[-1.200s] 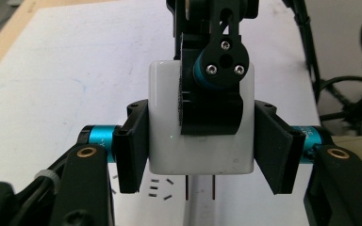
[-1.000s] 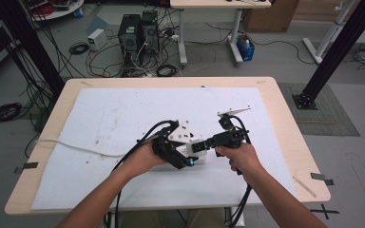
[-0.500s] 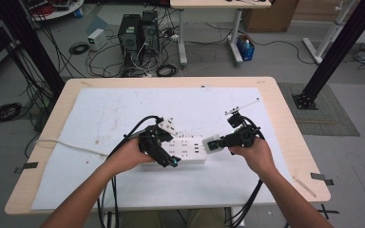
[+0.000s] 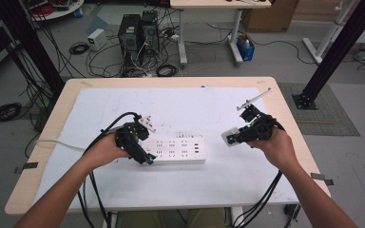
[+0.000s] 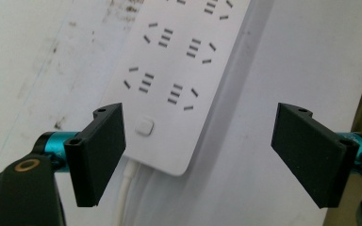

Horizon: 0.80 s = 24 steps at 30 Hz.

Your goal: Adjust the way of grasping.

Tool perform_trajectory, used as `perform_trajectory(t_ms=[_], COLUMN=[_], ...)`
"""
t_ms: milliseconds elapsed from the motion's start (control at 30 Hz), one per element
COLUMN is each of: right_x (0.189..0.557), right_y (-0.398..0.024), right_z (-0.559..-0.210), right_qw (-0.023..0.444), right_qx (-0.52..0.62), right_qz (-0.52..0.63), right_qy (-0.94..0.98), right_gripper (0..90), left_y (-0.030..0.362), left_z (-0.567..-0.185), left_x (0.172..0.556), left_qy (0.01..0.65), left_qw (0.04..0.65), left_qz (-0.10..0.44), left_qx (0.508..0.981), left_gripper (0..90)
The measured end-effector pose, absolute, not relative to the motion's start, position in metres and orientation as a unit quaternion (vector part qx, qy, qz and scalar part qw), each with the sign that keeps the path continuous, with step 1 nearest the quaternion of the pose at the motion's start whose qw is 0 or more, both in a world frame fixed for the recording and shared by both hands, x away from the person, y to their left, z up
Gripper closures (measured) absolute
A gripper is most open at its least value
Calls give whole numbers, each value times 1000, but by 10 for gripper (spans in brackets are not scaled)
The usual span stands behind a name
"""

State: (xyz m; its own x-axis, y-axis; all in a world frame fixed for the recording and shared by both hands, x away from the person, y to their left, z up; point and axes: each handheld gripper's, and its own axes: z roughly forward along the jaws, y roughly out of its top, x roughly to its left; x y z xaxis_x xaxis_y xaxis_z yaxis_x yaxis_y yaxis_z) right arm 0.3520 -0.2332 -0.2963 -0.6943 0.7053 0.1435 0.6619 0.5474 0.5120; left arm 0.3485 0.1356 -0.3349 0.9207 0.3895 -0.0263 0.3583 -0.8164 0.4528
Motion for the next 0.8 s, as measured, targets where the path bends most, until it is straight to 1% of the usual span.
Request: perform_trajectory(t_ms=[100,133,200,233,400,500,600,700,800], right_x=[352,352,351,350,350,350,350,351,352], right_y=[-238,-238,-239,-240,-242,-243,-242,-241,-240], right_z=[-292,-291,-289,-288,-284,-282,-283,-284,-285], right_qw=[59,64,81,87,103,109,114,114,114], right_qx=[386,381,373,370,356,348,340,328,325], right_qz=[249,242,217,209,189,175,159,148,141], right_qy=[886,890,898,901,909,915,920,926,928], right_gripper=[623,623,623,623,623,623,623,623,623], left_y=[145,150,157,161,183,195,205,213,217], left_z=[-331,-329,-327,-327,-326,-326,-327,-328,-327], left_x=[350,352,356,356,356,354,353,351,349], left_qy=[201,206,231,249,287,300,300,301,277], left_qw=[213,190,159,154,146,151,140,146,131], left_qz=[28,29,26,29,49,49,61,64,66], left_qx=[956,960,959,956,945,941,942,940,949], left_gripper=[184,185,184,184,184,185,185,185,185])
